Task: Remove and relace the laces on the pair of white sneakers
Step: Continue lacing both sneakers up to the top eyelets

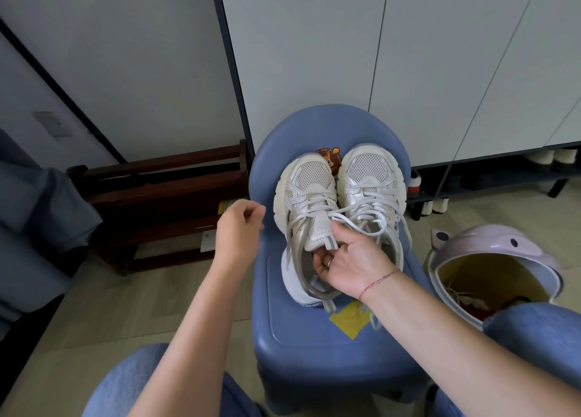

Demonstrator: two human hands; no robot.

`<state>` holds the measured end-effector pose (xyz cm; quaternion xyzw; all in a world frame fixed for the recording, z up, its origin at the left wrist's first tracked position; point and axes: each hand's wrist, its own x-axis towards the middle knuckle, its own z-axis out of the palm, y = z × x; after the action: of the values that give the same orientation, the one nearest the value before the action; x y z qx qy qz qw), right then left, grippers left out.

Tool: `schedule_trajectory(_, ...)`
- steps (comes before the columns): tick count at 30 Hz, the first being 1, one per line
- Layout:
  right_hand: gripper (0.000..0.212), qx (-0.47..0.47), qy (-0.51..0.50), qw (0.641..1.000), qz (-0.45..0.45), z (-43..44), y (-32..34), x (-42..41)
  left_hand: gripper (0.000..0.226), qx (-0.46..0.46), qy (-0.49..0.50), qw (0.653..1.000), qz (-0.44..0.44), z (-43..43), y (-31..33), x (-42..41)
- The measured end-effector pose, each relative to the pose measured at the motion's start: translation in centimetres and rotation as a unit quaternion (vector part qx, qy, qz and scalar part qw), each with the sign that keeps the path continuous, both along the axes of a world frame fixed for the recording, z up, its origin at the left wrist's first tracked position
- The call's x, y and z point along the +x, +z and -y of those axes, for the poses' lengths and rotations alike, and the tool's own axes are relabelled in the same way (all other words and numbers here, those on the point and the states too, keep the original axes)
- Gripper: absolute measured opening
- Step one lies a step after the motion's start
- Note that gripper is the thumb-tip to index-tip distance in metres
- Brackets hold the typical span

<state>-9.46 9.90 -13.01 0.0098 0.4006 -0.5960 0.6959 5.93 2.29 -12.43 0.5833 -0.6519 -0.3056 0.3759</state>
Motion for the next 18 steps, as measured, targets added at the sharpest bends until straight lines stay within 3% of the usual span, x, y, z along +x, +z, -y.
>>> schedule_trajectory(2,0.014,-0.001,0.002,1.000,-0.002,0.0,0.1,0.1,0.004,0.050,-0.086,0.994,-0.052,-0.3,0.3,-0.5)
schedule_trajectory(4,0.016,-0.004,0.005,1.000,-0.006,0.0,0.2,0.1,0.007,0.074,-0.139,0.986,-0.048,-1.0,-0.3,-1.7)
schedule_trajectory(9,0.017,-0.002,0.006,1.000,-0.006,0.0,0.2,0.1,0.014,0.053,-0.121,0.990,-0.044,-1.1,-0.9,-2.3)
schedule_trajectory(13,0.015,-0.004,0.012,1.000,-0.010,0.0,0.0,0.1,0.015,0.101,-0.142,0.983,-0.054,-1.2,-0.5,-2.0)
schedule_trajectory(15,0.014,-0.002,0.016,1.000,-0.006,0.0,0.0,0.0,0.019,0.119,-0.109,0.983,-0.086,-1.1,-0.3,-1.6)
schedule_trajectory(18,0.013,-0.001,0.013,1.000,0.007,0.0,-0.1,0.0,0.026,0.135,0.037,0.974,-0.177,-0.1,-0.4,0.0)
